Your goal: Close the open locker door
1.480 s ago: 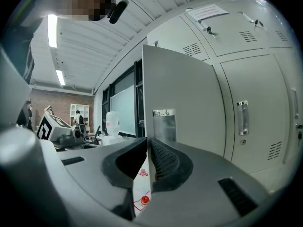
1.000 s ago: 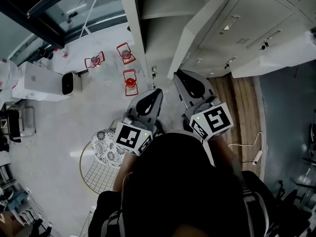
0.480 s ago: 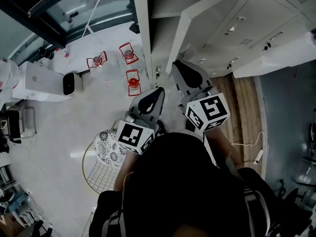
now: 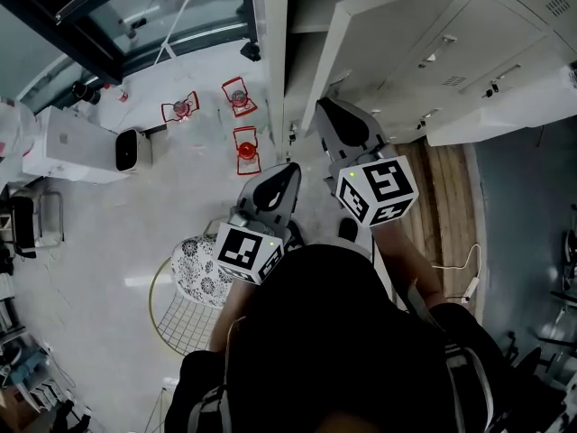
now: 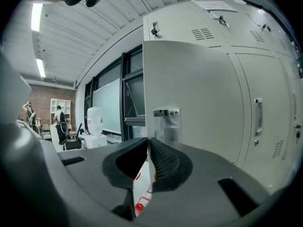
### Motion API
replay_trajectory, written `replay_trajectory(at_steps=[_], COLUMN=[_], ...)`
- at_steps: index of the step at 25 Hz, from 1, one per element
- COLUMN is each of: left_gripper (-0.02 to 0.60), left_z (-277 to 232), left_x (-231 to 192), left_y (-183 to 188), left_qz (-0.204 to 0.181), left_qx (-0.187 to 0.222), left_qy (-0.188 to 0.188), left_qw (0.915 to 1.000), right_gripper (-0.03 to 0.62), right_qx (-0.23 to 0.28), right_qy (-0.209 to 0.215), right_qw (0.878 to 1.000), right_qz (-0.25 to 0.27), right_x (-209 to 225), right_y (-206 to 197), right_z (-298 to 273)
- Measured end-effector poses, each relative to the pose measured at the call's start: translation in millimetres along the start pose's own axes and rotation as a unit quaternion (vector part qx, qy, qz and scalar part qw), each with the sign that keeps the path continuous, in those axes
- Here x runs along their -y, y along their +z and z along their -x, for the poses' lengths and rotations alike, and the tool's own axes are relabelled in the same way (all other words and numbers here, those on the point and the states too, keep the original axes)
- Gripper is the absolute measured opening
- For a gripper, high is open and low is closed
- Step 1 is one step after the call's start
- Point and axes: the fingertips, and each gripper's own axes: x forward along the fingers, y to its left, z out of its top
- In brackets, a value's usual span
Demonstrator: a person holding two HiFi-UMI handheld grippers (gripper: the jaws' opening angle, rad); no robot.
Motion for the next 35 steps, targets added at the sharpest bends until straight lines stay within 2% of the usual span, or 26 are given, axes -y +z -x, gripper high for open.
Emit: replay_trajectory(at_steps=[15, 35], left_gripper=[0.018, 0.018], left_z=[7.6, 9.3], left_x=[-8.9, -20.2], left_y=[2.4, 8.1], left_qz=[-0.001, -0.004], left_qx=[0.008, 0.015], left_qy=[0.009, 0.021], left_qw=[0.9999, 0.9997], right_gripper=[0.011, 0.003], right_qx=[-0.002, -0.008], right_qy=[0.0, -0.017], right_qw=[1.0, 1.0], right_qz=[0.019, 0.023], right_x=[-1.0, 19.4], right_y=[1.7, 0.9], right_z=[-28.2, -55.8])
